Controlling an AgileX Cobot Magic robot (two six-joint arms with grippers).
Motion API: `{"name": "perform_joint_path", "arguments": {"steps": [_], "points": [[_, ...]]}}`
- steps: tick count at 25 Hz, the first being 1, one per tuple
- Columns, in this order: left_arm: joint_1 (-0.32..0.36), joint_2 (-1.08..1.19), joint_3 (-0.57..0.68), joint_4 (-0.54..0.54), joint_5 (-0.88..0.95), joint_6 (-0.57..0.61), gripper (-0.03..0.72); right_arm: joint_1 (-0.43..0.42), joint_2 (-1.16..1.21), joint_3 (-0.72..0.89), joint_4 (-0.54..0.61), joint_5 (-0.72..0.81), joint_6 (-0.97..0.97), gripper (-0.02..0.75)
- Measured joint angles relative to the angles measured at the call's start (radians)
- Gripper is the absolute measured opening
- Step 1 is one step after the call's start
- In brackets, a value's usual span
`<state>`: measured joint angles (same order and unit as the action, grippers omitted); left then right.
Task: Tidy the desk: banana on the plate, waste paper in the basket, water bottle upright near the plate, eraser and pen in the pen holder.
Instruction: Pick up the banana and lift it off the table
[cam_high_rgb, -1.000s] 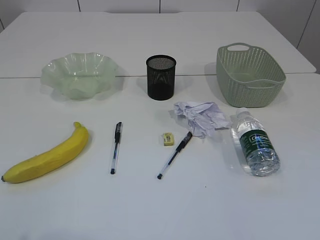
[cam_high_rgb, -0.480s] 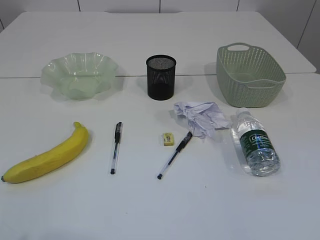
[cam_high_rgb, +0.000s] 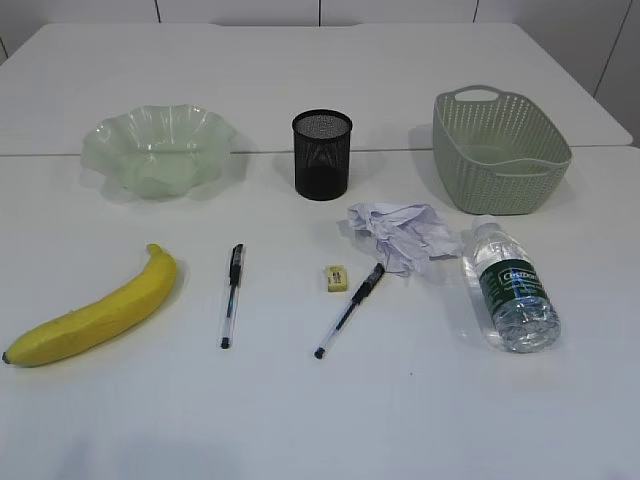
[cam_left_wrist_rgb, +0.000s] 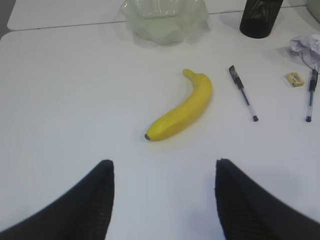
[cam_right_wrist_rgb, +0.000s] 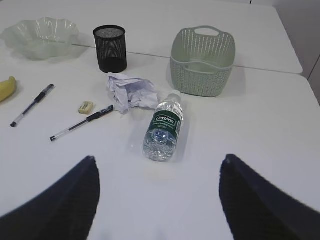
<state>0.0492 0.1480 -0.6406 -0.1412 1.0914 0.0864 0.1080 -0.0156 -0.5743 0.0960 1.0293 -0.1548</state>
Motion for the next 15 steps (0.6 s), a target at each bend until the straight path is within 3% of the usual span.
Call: {"name": "perform_joint_path", "arguments": {"steps": [15], "points": [[0.0,0.369,-0.058,0.0,-0.056,0.02,0.454,0.0,0.348,-0.113,0.013,-0.022,0.0,0.558]]}}
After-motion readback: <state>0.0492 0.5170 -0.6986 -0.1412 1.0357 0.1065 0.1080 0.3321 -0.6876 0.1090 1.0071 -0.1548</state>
